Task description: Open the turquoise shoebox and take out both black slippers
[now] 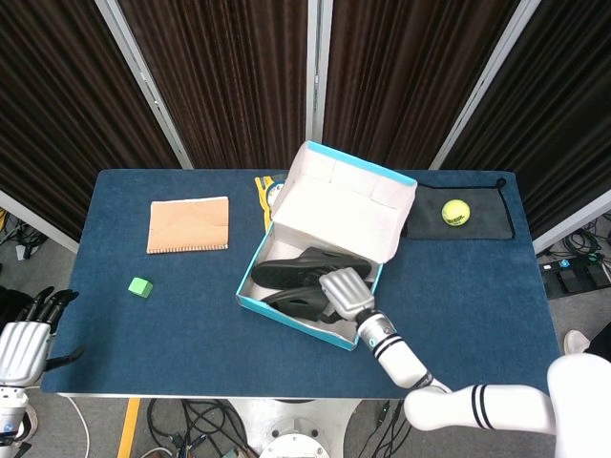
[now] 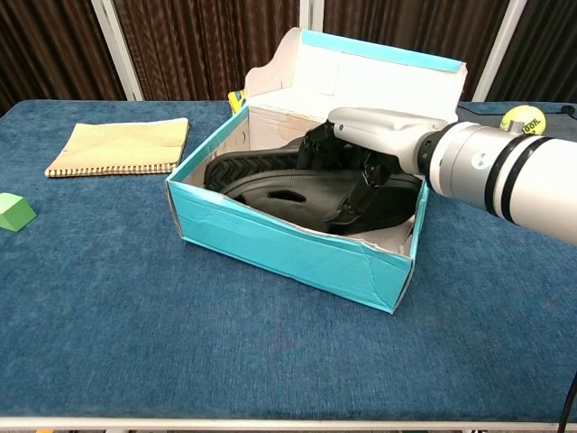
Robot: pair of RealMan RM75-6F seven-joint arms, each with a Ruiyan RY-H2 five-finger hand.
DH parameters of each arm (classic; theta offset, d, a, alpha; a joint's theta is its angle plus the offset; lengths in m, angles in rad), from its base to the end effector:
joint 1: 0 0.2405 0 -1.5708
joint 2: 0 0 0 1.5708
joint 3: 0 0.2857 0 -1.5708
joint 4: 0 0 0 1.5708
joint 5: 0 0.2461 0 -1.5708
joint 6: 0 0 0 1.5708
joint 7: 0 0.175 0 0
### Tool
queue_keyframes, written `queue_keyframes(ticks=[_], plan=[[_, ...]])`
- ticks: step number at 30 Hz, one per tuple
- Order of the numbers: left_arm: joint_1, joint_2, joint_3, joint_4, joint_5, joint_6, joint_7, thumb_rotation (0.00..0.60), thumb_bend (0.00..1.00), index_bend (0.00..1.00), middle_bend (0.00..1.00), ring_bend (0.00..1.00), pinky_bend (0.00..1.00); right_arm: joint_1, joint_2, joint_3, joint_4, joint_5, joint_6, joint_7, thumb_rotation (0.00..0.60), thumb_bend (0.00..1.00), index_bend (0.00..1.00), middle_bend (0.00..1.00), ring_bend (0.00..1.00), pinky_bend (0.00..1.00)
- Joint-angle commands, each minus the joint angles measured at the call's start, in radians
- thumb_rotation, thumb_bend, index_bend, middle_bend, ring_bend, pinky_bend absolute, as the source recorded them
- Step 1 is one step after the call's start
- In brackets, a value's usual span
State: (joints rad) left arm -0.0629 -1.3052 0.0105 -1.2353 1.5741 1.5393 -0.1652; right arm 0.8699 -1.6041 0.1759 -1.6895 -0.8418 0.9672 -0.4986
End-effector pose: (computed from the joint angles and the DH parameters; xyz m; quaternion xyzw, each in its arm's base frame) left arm -0.4063 0.1983 0.1059 -0.6161 -0.3733 -0.3857 0.5764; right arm -0.0839 -0.3596 -0.1007 0.7570 -0.4364 0.3559 0.3314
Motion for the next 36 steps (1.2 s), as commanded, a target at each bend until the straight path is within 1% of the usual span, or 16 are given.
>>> queue_keyframes(ticks=[1,6,14,19,24,28,31,36], plan=[[0.0,0.0,0.0,0.001,0.0,0.0,-0.001,0.6,0.01,0.16,0.16,0.08,0.29,0.008,-0.006,0.001,0.008,0.014,-0.007,-0.006,0.6,0.1,0.34,0.33,0.24,0.35],[0.001,0.001,-0.001,0.002,0.0,0.002,-0.003,0.6,0.01,0.16,0.16,0.08,0.29,0.018,-0.02,0.003,0.024,0.025,-0.01,-0.009,0.6,0.1,0.34,0.34,0.24,0.36],[0.004,0.002,-0.002,0.007,-0.004,0.002,-0.009,0.6,0.01,0.16,0.16,0.08,0.29,0.037,-0.061,0.016,0.073,0.034,-0.02,0.001,0.6,0.12,0.38,0.38,0.28,0.4],[0.005,0.005,-0.004,0.009,-0.006,0.004,-0.013,0.6,0.01,0.16,0.16,0.08,0.29,0.042,-0.093,0.016,0.109,0.031,-0.011,0.002,0.6,0.16,0.46,0.43,0.33,0.46],[0.005,0.005,-0.003,0.011,-0.005,0.003,-0.016,0.6,0.01,0.16,0.16,0.08,0.29,0.038,-0.109,0.015,0.123,0.014,0.011,0.0,0.6,0.25,0.58,0.52,0.43,0.57],[0.004,0.005,-0.003,0.009,-0.003,0.004,-0.016,0.6,0.01,0.16,0.16,0.08,0.29,0.027,-0.109,0.019,0.118,-0.015,0.038,0.011,0.6,0.31,0.66,0.57,0.48,0.64],[0.003,0.005,-0.002,0.007,-0.001,0.003,-0.014,0.6,0.01,0.16,0.16,0.08,0.29,0.02,-0.105,0.022,0.115,-0.028,0.049,0.016,0.6,0.34,0.69,0.6,0.5,0.67],[0.002,0.006,-0.001,0.001,0.001,0.002,-0.008,0.6,0.01,0.16,0.16,0.08,0.29,0.009,-0.095,0.025,0.105,-0.051,0.057,0.032,0.6,0.36,0.7,0.6,0.51,0.67]])
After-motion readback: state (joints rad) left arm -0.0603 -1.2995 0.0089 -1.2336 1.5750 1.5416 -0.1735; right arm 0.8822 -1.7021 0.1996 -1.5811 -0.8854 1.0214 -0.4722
